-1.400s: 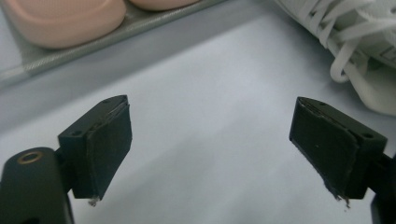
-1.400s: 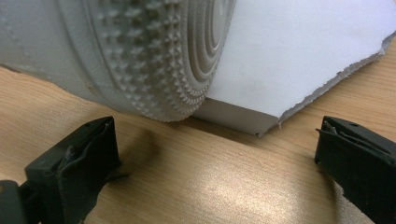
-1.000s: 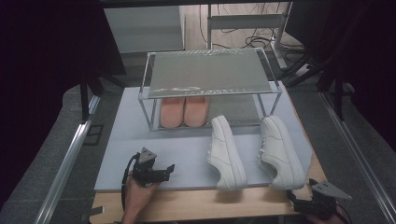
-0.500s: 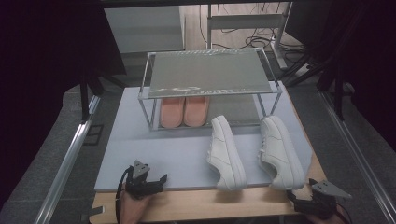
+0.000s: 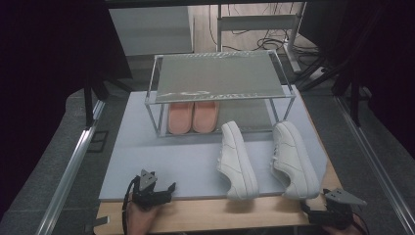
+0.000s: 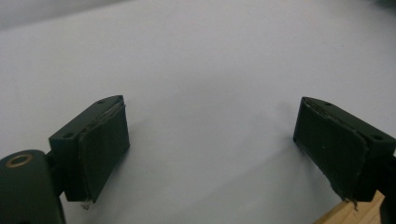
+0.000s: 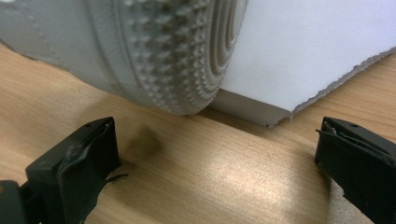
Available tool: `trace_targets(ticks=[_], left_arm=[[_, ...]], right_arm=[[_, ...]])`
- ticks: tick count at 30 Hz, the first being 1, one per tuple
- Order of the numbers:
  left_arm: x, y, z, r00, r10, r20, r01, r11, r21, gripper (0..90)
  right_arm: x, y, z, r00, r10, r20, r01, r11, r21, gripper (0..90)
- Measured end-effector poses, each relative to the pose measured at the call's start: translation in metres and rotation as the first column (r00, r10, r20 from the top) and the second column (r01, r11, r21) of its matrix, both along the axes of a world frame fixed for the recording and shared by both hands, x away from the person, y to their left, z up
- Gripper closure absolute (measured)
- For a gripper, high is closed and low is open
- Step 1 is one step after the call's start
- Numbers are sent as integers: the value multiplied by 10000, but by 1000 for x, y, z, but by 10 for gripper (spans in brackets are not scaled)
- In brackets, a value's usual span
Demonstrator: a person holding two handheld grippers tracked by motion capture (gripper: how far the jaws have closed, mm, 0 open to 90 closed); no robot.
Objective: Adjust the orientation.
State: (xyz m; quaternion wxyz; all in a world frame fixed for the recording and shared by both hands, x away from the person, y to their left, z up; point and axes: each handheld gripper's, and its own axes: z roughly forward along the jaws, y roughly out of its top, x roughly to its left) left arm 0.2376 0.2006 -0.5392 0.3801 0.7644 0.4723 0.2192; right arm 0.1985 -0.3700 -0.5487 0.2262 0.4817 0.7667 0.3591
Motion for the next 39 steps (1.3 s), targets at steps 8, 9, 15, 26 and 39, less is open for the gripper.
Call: trace_targets(ticks=[8,9,15,26,39], left_arm=[[0,0,0,10000,15,7,-15,10000,11,100],[0,0,0,10000,19,8,-19,10000,9,101],[0,0,0,10000,25,9,-25,10000,14,101],[0,-1,0,10000,68,8,-68,10000,18,103],[0,-1,0,9999,103,10,-103,9999,12,103]], right_arm=[[-2,3,9,9994,273,-226,-274,9996,-42,0],[-3,3,11,9992,317,-243,-317,9995,20,0],[-5,4,21,9987,385,-322,-372,9985,408,0],[-8,4,35,9951,806,-577,-771,9951,612,0],[-9,5,64,9964,711,-467,-676,9951,723,61]])
